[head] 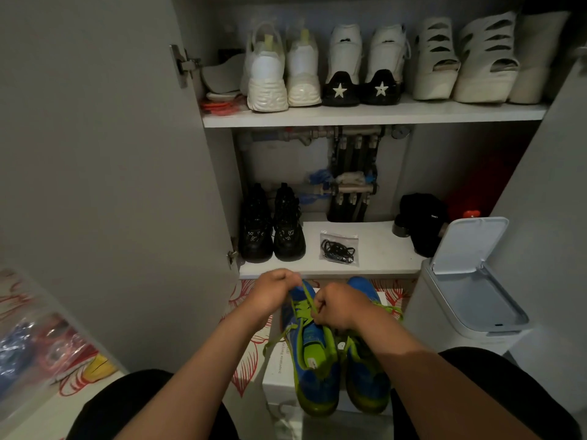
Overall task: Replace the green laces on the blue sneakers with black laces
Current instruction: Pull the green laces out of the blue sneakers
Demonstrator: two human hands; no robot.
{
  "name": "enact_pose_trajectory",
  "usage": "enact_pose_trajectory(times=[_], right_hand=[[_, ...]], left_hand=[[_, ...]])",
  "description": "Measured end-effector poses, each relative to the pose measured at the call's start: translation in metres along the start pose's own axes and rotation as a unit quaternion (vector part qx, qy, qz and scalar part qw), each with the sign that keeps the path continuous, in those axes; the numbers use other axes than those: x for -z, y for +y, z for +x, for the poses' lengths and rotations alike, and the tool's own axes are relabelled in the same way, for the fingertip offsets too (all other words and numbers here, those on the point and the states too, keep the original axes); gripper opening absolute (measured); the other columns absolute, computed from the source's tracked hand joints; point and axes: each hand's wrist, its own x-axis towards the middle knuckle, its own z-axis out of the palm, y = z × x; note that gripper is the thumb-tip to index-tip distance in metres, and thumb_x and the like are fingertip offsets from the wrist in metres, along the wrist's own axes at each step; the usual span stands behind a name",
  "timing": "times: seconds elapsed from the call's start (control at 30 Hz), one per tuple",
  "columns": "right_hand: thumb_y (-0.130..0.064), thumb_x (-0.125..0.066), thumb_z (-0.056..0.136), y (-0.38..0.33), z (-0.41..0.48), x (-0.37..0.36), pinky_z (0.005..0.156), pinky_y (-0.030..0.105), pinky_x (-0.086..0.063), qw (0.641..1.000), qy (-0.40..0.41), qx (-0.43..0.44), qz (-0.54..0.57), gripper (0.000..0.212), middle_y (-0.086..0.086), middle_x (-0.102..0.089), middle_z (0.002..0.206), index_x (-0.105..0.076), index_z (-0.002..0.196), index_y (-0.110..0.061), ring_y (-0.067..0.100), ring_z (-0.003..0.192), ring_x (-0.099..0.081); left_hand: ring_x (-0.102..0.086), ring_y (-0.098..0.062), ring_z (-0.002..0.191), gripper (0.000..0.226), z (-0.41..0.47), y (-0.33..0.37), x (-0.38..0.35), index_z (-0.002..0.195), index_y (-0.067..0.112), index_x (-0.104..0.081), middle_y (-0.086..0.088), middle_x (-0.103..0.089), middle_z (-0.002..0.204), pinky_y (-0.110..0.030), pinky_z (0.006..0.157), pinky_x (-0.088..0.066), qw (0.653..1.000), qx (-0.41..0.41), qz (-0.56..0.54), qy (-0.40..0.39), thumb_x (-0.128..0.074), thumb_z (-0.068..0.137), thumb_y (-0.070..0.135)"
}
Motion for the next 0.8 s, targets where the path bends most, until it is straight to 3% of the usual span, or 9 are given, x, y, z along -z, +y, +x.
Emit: enact_pose_trajectory(times=[0.07,0.13,0.2,0.27,0.37,0.43,0.5,0.7,0.8], right_hand=[[-0.029,-0.071,0.083,0.002,0.000,-0.002,0.079,0.033,-0.058,1.000,-0.001,-0.007,0.018,0.014,-0.003,-0.074,0.088,-0.075,0.085,-0.016,0.015,0.085,-0.068],[-0.029,-0.072,0.084,0.003,0.000,-0.002,0.077,0.031,-0.057,1.000,-0.003,-0.012,0.027,0.015,-0.002,-0.074,0.087,-0.075,0.085,-0.015,0.015,0.085,-0.069],[-0.028,-0.073,0.083,0.002,0.000,-0.002,0.073,0.030,-0.054,0.999,-0.005,-0.017,0.033,0.015,0.001,-0.074,0.086,-0.074,0.083,-0.013,0.018,0.085,-0.069],[-0.028,-0.074,0.082,0.001,0.000,-0.002,0.070,0.029,-0.052,0.999,-0.006,-0.021,0.033,0.017,0.003,-0.073,0.086,-0.072,0.082,-0.011,0.020,0.085,-0.069],[-0.028,-0.074,0.082,-0.002,0.000,-0.001,0.067,0.027,-0.048,0.999,-0.005,-0.023,0.025,0.017,0.003,-0.073,0.086,-0.072,0.082,-0.011,0.020,0.085,-0.068],[-0.027,-0.075,0.081,-0.004,0.000,-0.001,0.071,0.029,-0.051,1.000,-0.005,-0.020,0.020,0.014,0.002,-0.073,0.088,-0.073,0.083,-0.013,0.019,0.086,-0.067],[-0.027,-0.076,0.080,-0.004,0.000,0.000,0.075,0.031,-0.054,1.000,-0.007,-0.021,0.019,0.011,0.000,-0.074,0.089,-0.075,0.083,-0.016,0.019,0.087,-0.067],[-0.024,-0.075,0.078,-0.004,-0.001,0.000,0.082,0.035,-0.058,0.999,-0.009,-0.024,0.035,0.011,-0.005,-0.075,0.089,-0.077,0.086,-0.018,0.014,0.087,-0.069],[-0.025,-0.075,0.077,-0.002,-0.001,0.001,0.081,0.033,-0.058,0.999,-0.011,-0.029,0.029,0.011,-0.006,-0.075,0.090,-0.076,0.086,-0.018,0.014,0.088,-0.068]], left_hand=[[-0.051,-0.007,0.054,0.022,0.003,0.003,0.004,0.076,0.019,-0.065,0.009,-0.062,0.068,-0.019,0.048,-0.036,0.995,0.025,-0.090,0.044,-0.058,0.096,0.025],[-0.052,-0.013,0.061,0.022,0.005,0.001,0.007,0.076,0.018,-0.063,0.005,-0.060,0.072,-0.023,0.049,-0.036,0.993,0.021,-0.079,0.082,-0.056,0.096,0.023],[-0.057,-0.017,0.073,0.017,0.006,-0.006,0.010,0.081,0.018,-0.065,0.005,-0.062,0.082,-0.025,0.056,-0.043,0.991,-0.025,0.077,0.109,-0.055,0.095,0.022],[-0.061,-0.018,0.093,0.019,0.003,-0.013,0.012,0.106,0.025,-0.066,0.008,-0.058,0.110,-0.029,0.073,-0.047,0.945,-0.087,0.295,0.107,-0.054,0.093,0.019],[-0.057,-0.016,0.116,0.044,0.002,-0.014,0.004,0.132,0.032,-0.059,0.010,-0.055,0.134,-0.031,0.094,-0.047,0.912,-0.189,0.363,-0.003,-0.053,0.092,0.015],[-0.059,-0.015,0.113,0.039,-0.001,-0.013,-0.005,0.128,0.036,-0.063,0.008,-0.065,0.126,-0.031,0.094,-0.050,0.904,-0.206,0.362,-0.095,-0.056,0.092,0.022],[-0.064,-0.017,0.101,0.030,0.000,-0.015,-0.008,0.119,0.036,-0.068,0.005,-0.071,0.111,-0.034,0.083,-0.053,0.880,-0.201,0.413,-0.118,-0.059,0.091,0.032],[-0.064,-0.019,0.087,0.011,0.007,-0.014,0.001,0.088,0.017,-0.072,0.002,-0.070,0.092,-0.034,0.078,-0.053,0.882,-0.156,0.436,-0.085,-0.061,0.091,0.021],[-0.058,-0.022,0.082,0.017,0.005,-0.008,0.002,0.083,0.020,-0.057,0.002,-0.056,0.090,-0.036,0.070,-0.047,0.883,-0.181,0.433,0.032,-0.053,0.086,0.004]])
